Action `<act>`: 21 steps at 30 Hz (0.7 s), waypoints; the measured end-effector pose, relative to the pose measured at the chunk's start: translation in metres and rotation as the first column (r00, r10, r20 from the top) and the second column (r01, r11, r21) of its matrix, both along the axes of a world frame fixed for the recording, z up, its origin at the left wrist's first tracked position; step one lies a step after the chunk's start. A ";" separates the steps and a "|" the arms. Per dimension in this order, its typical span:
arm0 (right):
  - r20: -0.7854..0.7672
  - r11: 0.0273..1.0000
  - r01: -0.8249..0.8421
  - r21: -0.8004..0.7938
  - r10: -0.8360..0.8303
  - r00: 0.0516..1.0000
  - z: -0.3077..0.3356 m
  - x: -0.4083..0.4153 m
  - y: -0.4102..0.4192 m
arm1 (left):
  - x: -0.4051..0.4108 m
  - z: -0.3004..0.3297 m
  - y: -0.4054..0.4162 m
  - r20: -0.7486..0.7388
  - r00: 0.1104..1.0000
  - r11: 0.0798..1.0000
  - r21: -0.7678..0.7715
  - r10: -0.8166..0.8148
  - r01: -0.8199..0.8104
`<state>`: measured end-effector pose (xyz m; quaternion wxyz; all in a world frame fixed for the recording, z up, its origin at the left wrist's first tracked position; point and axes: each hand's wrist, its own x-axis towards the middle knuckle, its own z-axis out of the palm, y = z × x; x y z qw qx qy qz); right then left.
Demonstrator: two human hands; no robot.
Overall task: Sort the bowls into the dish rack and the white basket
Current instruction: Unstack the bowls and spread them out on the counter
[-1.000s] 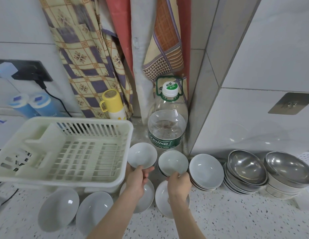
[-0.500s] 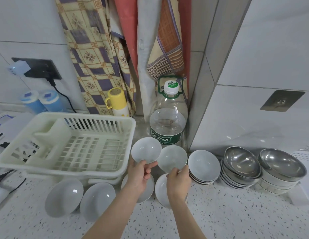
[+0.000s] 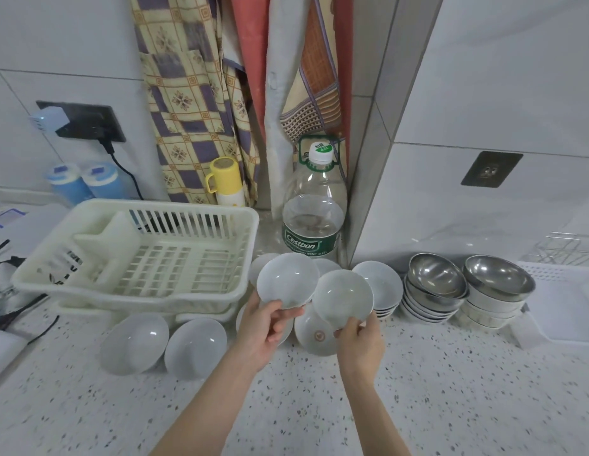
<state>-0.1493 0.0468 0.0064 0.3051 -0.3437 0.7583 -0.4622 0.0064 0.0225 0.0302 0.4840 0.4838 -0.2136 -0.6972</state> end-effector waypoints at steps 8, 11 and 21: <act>0.087 0.998 0.064 -0.001 -0.063 0.994 -0.002 0.004 0.056 | 0.048 -0.010 0.071 0.132 0.987 0.995 -0.011 -0.097 0.099; 0.098 0.997 0.069 0.019 -0.071 0.993 -0.009 0.010 0.081 | 0.059 -0.024 0.099 0.166 0.980 0.993 0.038 -0.114 0.109; 0.103 0.991 0.034 0.129 -0.048 0.994 -0.032 0.013 0.135 | 0.068 -0.058 0.145 0.229 0.955 0.978 0.136 -0.186 0.158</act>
